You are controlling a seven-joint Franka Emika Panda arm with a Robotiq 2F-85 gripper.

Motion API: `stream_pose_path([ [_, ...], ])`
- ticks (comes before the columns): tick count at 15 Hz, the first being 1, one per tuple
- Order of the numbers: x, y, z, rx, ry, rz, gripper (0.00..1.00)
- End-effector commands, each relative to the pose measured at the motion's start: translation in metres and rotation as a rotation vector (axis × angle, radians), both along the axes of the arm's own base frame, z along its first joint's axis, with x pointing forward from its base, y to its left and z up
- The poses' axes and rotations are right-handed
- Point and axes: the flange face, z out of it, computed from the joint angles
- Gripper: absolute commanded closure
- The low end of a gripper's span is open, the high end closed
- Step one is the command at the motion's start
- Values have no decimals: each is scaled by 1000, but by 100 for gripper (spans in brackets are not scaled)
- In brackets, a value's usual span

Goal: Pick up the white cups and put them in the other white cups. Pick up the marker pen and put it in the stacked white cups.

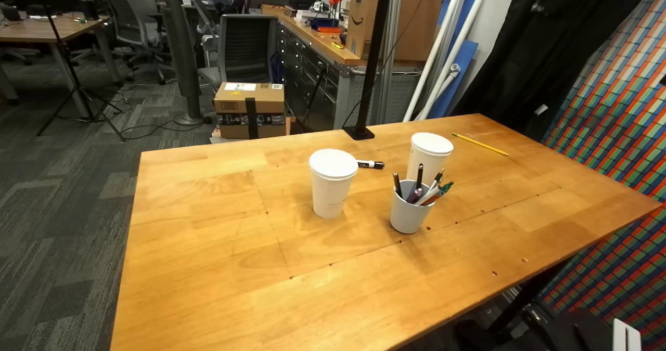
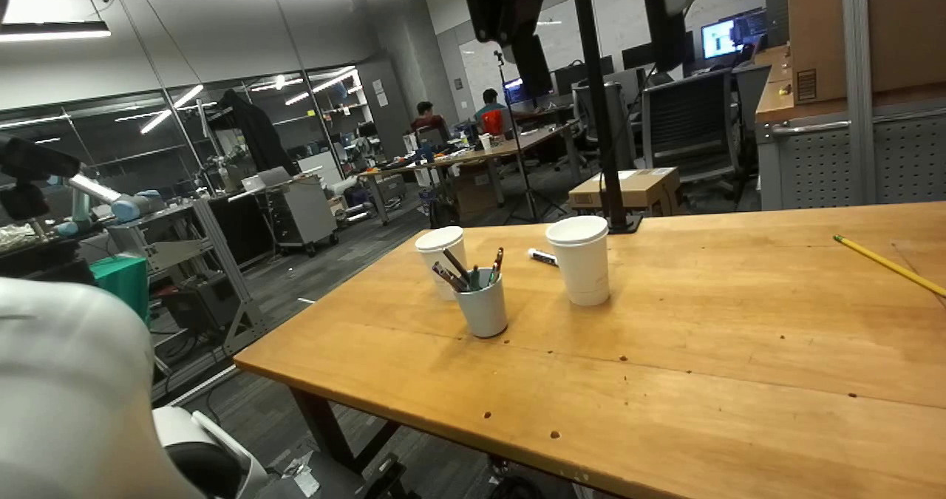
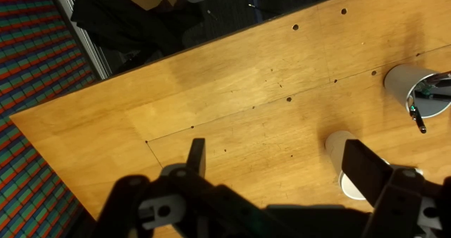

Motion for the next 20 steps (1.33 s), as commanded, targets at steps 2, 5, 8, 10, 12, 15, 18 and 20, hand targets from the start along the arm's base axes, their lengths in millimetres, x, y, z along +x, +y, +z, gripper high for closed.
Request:
stream_pose_path([
  [2,8,11,-9,15,20,43,0],
  [5,20,27,-22,42,29,95,0],
  [8,42,49,-39,68,28,159,0],
  [10,59,64,-51,89,20,207,0],
  [12,77,81,-64,109,7,255,0],
  [15,107,108,-83,134,-27,328,0],
  [18,134,139,-101,153,-60,400,0],
  [20,146,158,-112,164,-67,455,0],
])
